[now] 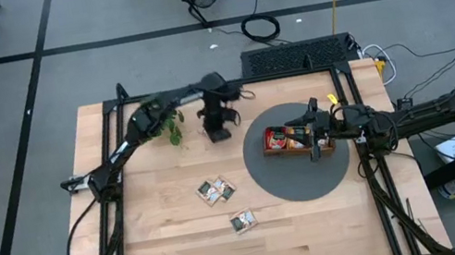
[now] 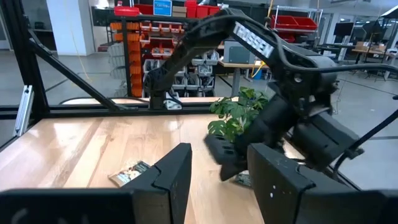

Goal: Pick & Place Tea
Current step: Put the brown tea bag into the right section of the wooden organizer

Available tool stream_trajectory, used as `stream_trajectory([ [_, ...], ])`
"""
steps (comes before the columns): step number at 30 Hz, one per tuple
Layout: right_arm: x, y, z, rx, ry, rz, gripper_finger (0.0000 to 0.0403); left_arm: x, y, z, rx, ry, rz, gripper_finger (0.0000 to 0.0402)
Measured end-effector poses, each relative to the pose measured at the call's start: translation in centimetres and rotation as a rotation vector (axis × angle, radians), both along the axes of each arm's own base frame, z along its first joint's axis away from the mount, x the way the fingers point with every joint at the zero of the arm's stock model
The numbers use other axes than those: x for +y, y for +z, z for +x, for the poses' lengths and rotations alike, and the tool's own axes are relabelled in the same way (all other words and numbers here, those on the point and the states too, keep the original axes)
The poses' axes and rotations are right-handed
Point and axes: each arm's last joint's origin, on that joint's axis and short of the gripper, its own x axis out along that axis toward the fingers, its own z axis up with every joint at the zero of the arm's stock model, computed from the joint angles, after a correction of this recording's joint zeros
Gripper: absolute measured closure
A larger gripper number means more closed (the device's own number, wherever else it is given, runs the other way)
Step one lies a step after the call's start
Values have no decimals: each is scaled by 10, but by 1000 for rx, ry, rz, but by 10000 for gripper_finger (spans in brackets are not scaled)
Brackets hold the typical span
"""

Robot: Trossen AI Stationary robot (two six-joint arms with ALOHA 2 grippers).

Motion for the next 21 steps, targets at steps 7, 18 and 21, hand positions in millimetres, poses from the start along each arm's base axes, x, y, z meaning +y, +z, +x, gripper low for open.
stream_trajectory([
  [7, 0, -1, 0, 16, 1, -10, 261, -20, 12, 5, 66, -159, 201, 399],
  [18, 0, -2, 0, 25, 2, -10, 261, -11, 18, 0, 268, -181, 598, 303],
  [21, 0, -2, 0, 27, 2, -17, 261, -6, 19, -2, 306, -153, 674, 236],
])
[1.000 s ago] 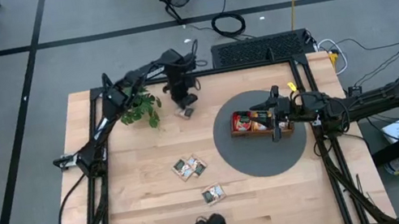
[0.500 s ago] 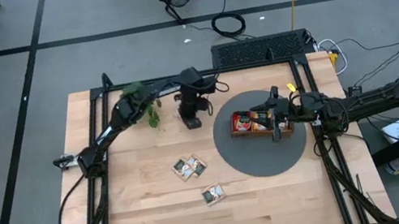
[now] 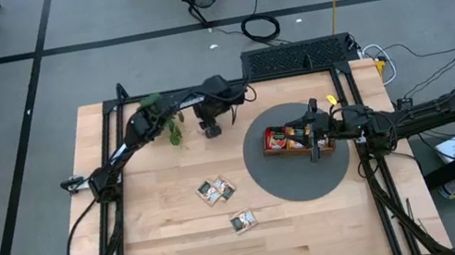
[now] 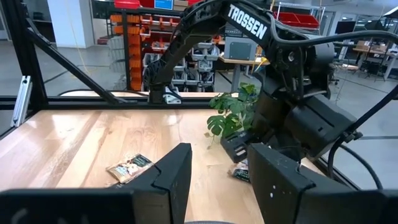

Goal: Pick & Place Tea
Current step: Put the brown tea bag into the right section of the wooden organizer

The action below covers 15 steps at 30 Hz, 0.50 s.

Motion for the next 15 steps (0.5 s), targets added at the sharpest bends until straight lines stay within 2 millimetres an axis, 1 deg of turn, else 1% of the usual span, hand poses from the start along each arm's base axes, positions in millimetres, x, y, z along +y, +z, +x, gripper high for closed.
stream_trajectory([
  [2, 0, 0, 0, 1, 0, -8, 261, 2, 3, -1, 10, -39, 4, 191],
  [4, 0, 0, 0, 3, 1, -16, 261, 1, 8, -2, 14, -120, -32, 152],
  [7, 0, 0, 0, 3, 1, -18, 261, -5, 26, -2, -37, -234, -126, 108],
  [9, 0, 0, 0, 7, 1, -20, 261, -8, 41, -3, -103, -295, -190, 89],
  [12, 0, 0, 0, 7, 1, -22, 261, -9, 66, -6, -271, -335, -270, 75],
  [14, 0, -1, 0, 11, 1, -26, 261, -9, 80, -8, -327, -388, -269, 72],
  [15, 0, -1, 0, 15, 1, -28, 261, -9, 84, -8, -331, -428, -254, 72],
])
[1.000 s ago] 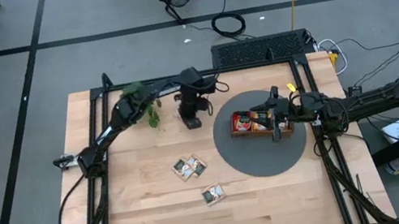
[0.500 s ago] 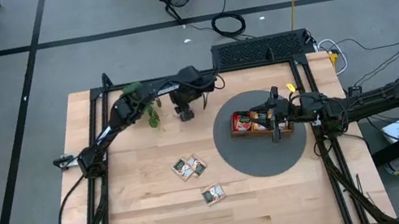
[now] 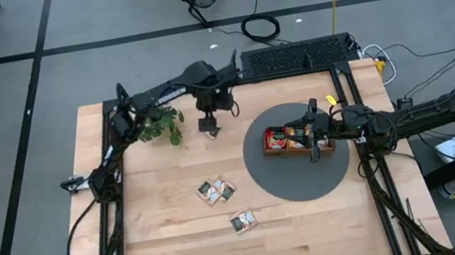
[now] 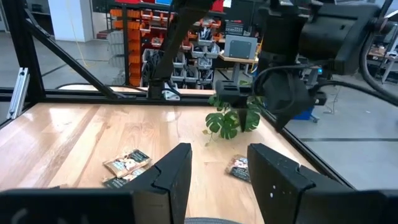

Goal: Pick & Place Tea
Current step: Put the brown tea bag into the right section of the wooden organizer

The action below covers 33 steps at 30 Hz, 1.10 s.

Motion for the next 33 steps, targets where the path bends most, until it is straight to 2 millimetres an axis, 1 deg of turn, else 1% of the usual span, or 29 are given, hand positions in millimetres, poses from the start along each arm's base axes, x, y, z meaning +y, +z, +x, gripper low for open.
stream_trajectory([
  [4, 0, -2, 0, 24, -1, 1, 261, 2, 3, 0, 33, -137, 103, 73],
  [7, 0, -3, 0, 32, -1, 1, 261, 3, -3, 1, 23, -169, 86, 77],
  [12, 0, -5, 0, 51, 0, -17, 261, -3, -34, 0, 77, -269, 30, 84],
  [16, 0, -5, 0, 52, 0, -25, 261, -10, -62, -7, 147, -324, -7, 83],
  [20, 0, -4, 0, 53, 0, -38, 261, -12, -85, -9, 138, -356, 14, 81],
  [22, 0, -4, 0, 48, 0, -39, 261, -14, -88, -9, 135, -380, 30, 86],
  [28, 0, -2, 0, 27, 0, -33, 261, -14, -85, -8, 112, -367, 34, 109],
  [33, 0, -1, 0, 13, 0, -25, 261, -9, -85, -12, 135, -455, 25, 128],
])
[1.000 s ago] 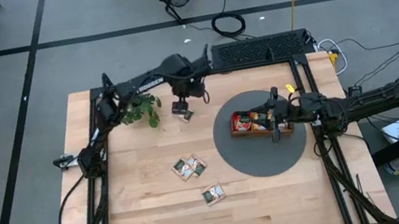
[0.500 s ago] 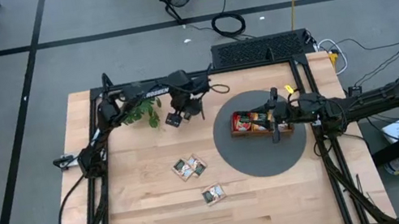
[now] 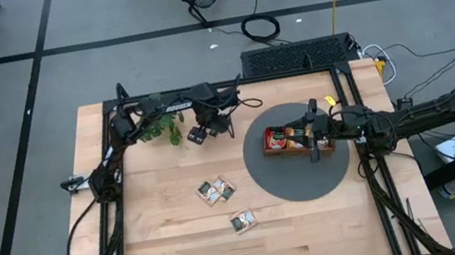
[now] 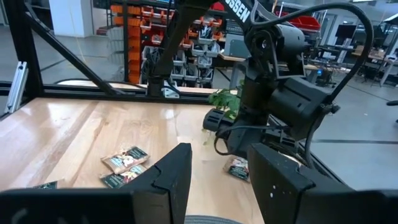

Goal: Pick & Place Tea
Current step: Put the brown tea bag into the right section of the wooden organizer

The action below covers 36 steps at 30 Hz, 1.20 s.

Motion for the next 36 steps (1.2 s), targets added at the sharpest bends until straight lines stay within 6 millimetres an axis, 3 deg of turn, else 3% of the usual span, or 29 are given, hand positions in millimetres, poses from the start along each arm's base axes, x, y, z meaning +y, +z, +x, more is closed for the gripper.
stream_trajectory([
  [17, 0, 0, 0, -2, 0, 10, 261, -2, 0, 4, -55, 163, -15, 171],
  [22, 0, 0, 0, -2, 0, 9, 261, -6, 5, 1, -46, 226, -132, 184],
  [27, 0, 0, 0, -1, -1, 3, 261, -3, 9, 6, -174, 319, -309, 199],
  [36, 0, 0, 0, -1, -2, 3, 261, -12, 8, 12, -166, 442, -206, 204],
])
